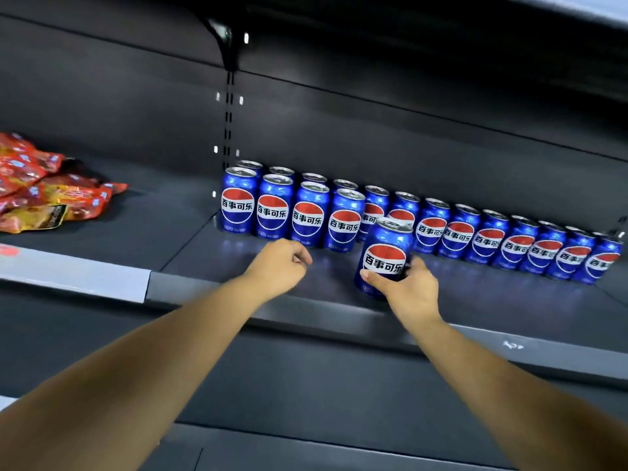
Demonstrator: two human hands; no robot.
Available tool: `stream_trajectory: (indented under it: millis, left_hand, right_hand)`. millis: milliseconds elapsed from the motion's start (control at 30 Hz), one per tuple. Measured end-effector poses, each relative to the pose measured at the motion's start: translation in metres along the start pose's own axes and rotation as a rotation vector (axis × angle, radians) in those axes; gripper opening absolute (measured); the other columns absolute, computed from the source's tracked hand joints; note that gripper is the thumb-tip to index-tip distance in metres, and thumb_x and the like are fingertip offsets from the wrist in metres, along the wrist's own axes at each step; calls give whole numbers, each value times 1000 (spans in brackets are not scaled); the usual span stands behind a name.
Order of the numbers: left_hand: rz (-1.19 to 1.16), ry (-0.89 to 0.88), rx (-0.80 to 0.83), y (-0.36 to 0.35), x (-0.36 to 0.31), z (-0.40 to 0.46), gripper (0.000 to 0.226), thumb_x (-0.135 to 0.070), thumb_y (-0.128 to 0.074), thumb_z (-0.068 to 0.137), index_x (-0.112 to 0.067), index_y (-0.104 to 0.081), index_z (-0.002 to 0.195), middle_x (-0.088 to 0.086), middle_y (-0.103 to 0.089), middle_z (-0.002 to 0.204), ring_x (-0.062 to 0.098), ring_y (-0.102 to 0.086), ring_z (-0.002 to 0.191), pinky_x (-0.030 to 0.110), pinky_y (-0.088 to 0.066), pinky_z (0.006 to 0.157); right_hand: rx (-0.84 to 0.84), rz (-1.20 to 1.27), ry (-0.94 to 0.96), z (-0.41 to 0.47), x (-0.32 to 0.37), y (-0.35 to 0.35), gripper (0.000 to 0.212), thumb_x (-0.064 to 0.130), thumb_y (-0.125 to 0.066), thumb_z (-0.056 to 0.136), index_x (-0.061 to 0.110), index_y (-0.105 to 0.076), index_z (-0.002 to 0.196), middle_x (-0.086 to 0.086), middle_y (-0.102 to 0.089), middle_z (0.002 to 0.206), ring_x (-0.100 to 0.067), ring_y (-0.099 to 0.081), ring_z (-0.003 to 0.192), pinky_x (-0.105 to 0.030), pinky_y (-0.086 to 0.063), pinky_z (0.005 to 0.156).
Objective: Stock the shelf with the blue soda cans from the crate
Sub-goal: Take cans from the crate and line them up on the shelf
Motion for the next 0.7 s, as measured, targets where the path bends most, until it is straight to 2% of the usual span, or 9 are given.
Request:
stream_trajectory:
  millis: [133,200,300,367,433,533,700]
  left_hand:
    - [-22,13,45,-3,9,29,20,2,-50,85,-11,-65,89,7,-63,81,20,-59,82,27,-48,81]
    - [2,24,88,-9,13,41,20,-2,-51,86,-14,-66,92,3,-64,88,17,-58,86,25,-45,80]
    - [258,-1,153,-21,17,52,22,-16,-52,88,-25,-66,102,-4,-65,109,17,-58,102,27,-45,86]
    - [470,-96,113,-28,17,56,27,-23,-48,91,-27,-61,114,-7,-64,115,17,-56,109,26,-43,84]
    - [518,-148,74,-32,20,64,29,-25,-46,92,-28,-59,118,-6,-64,116,18,-56,109,26,-41,79]
    - [434,-80,53,-31,22,73,24,-22,-48,90,-25,-62,110,-5,-65,112,19,-58,105,24,-39,74]
    - [296,-7,12,-28,24,80,15,-16,-49,88,-20,-63,89,-4,-65,98,15,-53,86,26,-39,70]
  right_hand:
    - [18,-11,-50,18,-1,-8,60,22,-84,68,8,-51,116,0,-63,104,-12,-57,92,-21,-42,81]
    - [69,-73,-82,31,-3,-11,61,24,-84,69,8,-52,119,-2,-63,113,-15,-58,100,-22,-42,84]
    - [109,-134,-110,49,-10,-17,63,28,-83,70,9,-52,122,-3,-62,122,-18,-58,112,-28,-45,93]
    - [97,-139,-125,58,-14,-23,66,30,-82,71,10,-50,125,-3,-60,125,-20,-56,116,-30,-44,97]
    - [68,-158,-145,66,-15,-30,67,33,-80,73,11,-48,128,-3,-59,128,-21,-55,118,-30,-43,95]
    - [32,-186,-156,76,-15,-38,69,36,-77,76,10,-44,131,-5,-57,130,-24,-53,120,-34,-43,97]
    - [18,-283,-157,87,-26,-50,71,39,-70,82,8,-35,136,-10,-51,137,-32,-47,126,-42,-40,102]
Point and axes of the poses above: each hand's wrist, its own z-axis towards the middle knuckle, its own y-axis out of the back of the hand, x = y × z, the point moved 1 cm from there along z, towards the middle knuckle
